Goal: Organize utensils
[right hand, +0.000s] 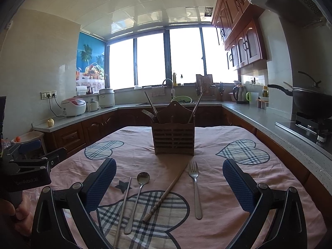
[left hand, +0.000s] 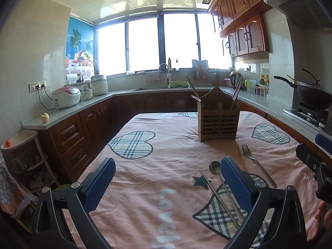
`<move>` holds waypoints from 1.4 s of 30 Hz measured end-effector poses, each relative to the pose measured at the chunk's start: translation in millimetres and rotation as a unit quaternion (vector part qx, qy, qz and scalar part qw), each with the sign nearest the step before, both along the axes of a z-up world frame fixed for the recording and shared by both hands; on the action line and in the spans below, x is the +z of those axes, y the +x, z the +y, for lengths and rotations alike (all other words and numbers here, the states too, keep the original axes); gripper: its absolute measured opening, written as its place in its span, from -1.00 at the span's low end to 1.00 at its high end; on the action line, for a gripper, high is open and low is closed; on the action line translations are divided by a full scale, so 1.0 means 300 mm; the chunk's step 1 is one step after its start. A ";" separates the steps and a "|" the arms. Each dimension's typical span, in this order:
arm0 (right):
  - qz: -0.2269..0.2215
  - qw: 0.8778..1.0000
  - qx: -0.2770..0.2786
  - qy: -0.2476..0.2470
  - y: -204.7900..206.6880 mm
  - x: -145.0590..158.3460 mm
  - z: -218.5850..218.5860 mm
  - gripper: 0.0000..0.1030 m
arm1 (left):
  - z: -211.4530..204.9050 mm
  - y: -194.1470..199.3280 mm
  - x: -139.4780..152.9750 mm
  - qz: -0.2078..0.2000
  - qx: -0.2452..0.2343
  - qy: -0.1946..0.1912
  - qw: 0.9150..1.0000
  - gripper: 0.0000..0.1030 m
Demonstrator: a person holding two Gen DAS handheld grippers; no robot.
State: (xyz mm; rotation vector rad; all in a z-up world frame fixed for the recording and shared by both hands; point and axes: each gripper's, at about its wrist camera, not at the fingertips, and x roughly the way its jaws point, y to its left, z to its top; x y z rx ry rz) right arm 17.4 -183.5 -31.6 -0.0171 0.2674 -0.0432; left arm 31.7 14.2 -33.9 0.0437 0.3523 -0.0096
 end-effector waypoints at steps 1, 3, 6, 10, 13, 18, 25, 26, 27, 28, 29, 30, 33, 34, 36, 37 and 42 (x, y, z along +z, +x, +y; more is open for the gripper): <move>0.000 1.000 0.001 0.000 0.000 0.001 0.000 1.00 | 0.000 0.001 0.000 0.000 0.000 0.000 1.000 0.99; 0.000 1.000 0.001 0.000 0.001 0.002 0.001 1.00 | -0.002 -0.001 -0.002 0.001 -0.001 0.000 1.000 0.99; 0.000 1.000 0.000 0.000 0.001 0.002 0.001 1.00 | -0.003 0.001 0.001 0.002 -0.001 0.000 1.000 0.99; 0.001 1.000 0.001 0.001 0.001 0.004 0.000 1.00 | -0.004 0.003 0.002 0.003 -0.001 0.001 1.000 0.99; 0.000 1.000 0.002 0.000 0.001 0.004 0.000 1.00 | -0.005 0.003 0.002 0.003 -0.001 0.000 1.000 0.99; 0.000 1.000 0.004 0.000 0.004 0.008 0.003 1.00 | -0.006 0.007 0.001 0.004 -0.002 0.000 1.000 0.99; -0.001 1.000 0.006 0.002 0.006 0.011 0.006 1.00 | -0.008 0.012 -0.001 0.006 -0.004 0.000 1.000 0.99; -0.001 1.000 0.006 0.002 0.006 0.011 0.006 1.00 | -0.009 0.016 -0.004 0.006 -0.004 0.000 1.000 0.99; 0.000 1.000 0.006 0.002 0.006 0.011 0.006 1.00 | -0.011 0.017 -0.005 0.007 -0.004 0.001 1.000 0.99; 0.000 1.000 0.006 0.002 0.007 0.011 0.007 1.00 | -0.010 0.019 -0.005 0.008 -0.005 0.001 1.000 0.99; 0.001 1.000 0.006 0.003 0.009 0.011 0.007 1.00 | -0.010 0.023 -0.007 0.009 -0.005 0.002 1.000 0.99; 0.002 1.000 0.006 0.004 0.011 0.011 0.007 1.00 | -0.010 0.025 -0.007 0.010 -0.005 0.002 1.000 0.99; 0.005 1.000 0.007 0.006 0.018 0.011 0.004 1.00 | -0.015 0.030 -0.005 0.013 -0.006 0.003 1.000 0.99; 0.006 1.000 0.007 0.007 0.022 0.010 -0.001 1.00 | -0.015 0.032 -0.004 0.014 -0.006 0.004 1.000 0.99; 0.007 1.000 0.008 0.009 0.027 0.010 -0.008 1.00 | -0.018 0.035 0.001 0.014 -0.007 0.004 1.000 0.99; 0.007 1.000 0.008 0.010 0.029 0.011 -0.008 1.00 | -0.021 0.038 0.003 0.014 -0.007 0.004 1.000 0.99; 0.008 1.000 0.008 0.012 0.033 0.009 -0.019 1.00 | -0.031 0.035 0.010 0.013 -0.009 0.005 1.000 0.99</move>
